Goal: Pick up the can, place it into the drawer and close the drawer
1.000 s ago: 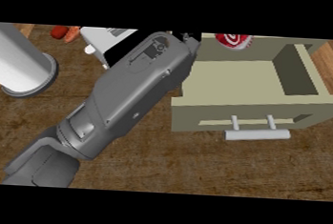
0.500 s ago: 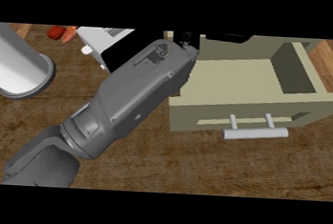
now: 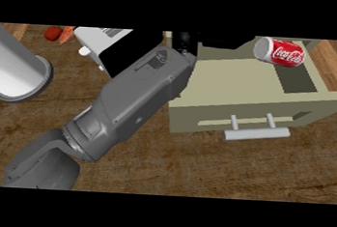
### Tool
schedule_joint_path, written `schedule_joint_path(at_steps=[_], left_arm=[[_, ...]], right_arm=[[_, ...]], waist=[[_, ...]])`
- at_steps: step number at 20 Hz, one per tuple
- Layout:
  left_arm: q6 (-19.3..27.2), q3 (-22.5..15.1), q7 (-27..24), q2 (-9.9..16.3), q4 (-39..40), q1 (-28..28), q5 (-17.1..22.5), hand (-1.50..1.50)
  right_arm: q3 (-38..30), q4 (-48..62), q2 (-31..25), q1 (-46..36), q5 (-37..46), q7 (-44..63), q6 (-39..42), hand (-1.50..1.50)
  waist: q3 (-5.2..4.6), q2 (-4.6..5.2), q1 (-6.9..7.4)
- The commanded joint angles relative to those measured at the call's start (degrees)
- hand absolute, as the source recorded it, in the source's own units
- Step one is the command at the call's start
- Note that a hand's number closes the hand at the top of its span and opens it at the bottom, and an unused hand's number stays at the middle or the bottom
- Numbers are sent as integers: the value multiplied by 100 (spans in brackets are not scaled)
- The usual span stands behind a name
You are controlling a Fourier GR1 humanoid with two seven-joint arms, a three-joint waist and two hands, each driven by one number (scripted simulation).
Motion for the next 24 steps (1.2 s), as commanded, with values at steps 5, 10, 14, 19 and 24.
schedule_joint_path(at_steps=[5, 10, 14, 19, 24], left_arm=[[148, -118, -328, -1, 118, -69, 413, -150], [86, -177, -518, -1, -1, 18, 509, -150], [100, -16, -665, -1, 34, -122, 714, -150], [-14, -68, -934, -1, -29, -127, 782, -150], [140, -41, -954, -1, -17, -338, 787, -150]], right_arm=[[52, -16, 4, -131, 115, 48, -58, -150], [-356, -248, -455, -468, 578, -475, 92, -150], [-81, -733, -311, -311, 1188, -869, 484, -150], [279, -1028, -410, -742, 2032, -982, 386, -150], [935, -858, -362, -1130, 3398, -1224, 354, -150]], waist=[[-1, 31, -24], [-2, -1, 82], [-1, 10, 8], [-10, -4, 186], [-8, -35, 384]])
